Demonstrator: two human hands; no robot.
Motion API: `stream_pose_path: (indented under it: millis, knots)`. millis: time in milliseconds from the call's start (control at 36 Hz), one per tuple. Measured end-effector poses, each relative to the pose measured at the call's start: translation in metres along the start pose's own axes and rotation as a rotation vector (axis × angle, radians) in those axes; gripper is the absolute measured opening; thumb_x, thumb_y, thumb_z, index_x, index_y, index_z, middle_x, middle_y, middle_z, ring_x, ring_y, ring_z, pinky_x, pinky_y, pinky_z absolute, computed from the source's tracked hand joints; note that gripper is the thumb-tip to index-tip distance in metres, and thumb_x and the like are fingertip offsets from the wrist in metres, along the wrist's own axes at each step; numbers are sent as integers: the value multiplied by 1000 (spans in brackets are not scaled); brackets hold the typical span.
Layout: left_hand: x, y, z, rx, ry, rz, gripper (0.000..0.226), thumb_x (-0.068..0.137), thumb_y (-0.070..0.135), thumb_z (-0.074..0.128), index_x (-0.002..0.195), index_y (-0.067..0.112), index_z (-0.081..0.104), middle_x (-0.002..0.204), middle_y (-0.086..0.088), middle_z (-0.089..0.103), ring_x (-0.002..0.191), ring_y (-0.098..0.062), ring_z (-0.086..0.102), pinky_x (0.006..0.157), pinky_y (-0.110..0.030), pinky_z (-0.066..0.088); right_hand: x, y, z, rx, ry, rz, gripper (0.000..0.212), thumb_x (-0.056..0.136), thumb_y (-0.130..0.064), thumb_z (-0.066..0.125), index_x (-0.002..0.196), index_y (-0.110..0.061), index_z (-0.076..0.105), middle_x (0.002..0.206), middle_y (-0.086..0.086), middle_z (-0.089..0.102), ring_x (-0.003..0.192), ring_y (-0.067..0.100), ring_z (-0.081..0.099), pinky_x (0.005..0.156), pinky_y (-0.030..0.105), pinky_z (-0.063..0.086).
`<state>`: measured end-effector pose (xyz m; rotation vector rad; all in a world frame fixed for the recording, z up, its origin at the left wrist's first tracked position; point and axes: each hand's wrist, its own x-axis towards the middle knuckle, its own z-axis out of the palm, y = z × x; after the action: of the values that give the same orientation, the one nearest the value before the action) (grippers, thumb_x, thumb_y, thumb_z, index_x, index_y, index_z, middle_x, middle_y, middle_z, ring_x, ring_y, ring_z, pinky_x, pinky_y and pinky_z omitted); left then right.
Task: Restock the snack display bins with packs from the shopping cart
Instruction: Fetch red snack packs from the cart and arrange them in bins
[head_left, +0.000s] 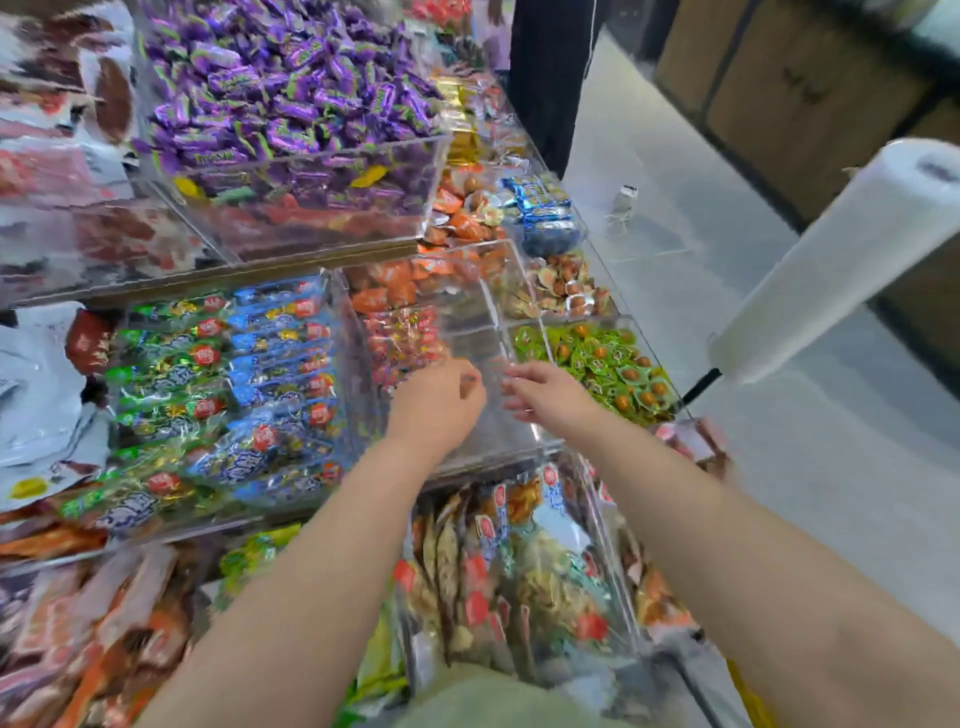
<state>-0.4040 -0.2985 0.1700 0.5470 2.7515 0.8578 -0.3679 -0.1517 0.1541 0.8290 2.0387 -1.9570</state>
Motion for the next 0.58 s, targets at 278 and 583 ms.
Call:
stream_pose_path:
  millis: [278, 583]
  knots:
    - [-82, 77, 128, -175, -424, -13, 10, 91, 18, 59, 91, 17, 68, 86, -7, 68, 79, -23, 62, 66, -27, 44, -114, 134, -110, 202, 261, 118, 9, 91, -6, 55, 87, -12, 59, 72, 2, 56, 51, 5, 52, 48, 14, 38]
    - [-206, 101, 261, 91, -902, -163, 16, 93, 9, 44, 85, 7, 58, 84, -23, 56, 70, -22, 50, 62, -29, 35, -288, 335, -203, 299, 448, 562, 27, 95, -7, 45, 69, -16, 48, 65, 4, 43, 55, 14, 41, 53, 23, 26]
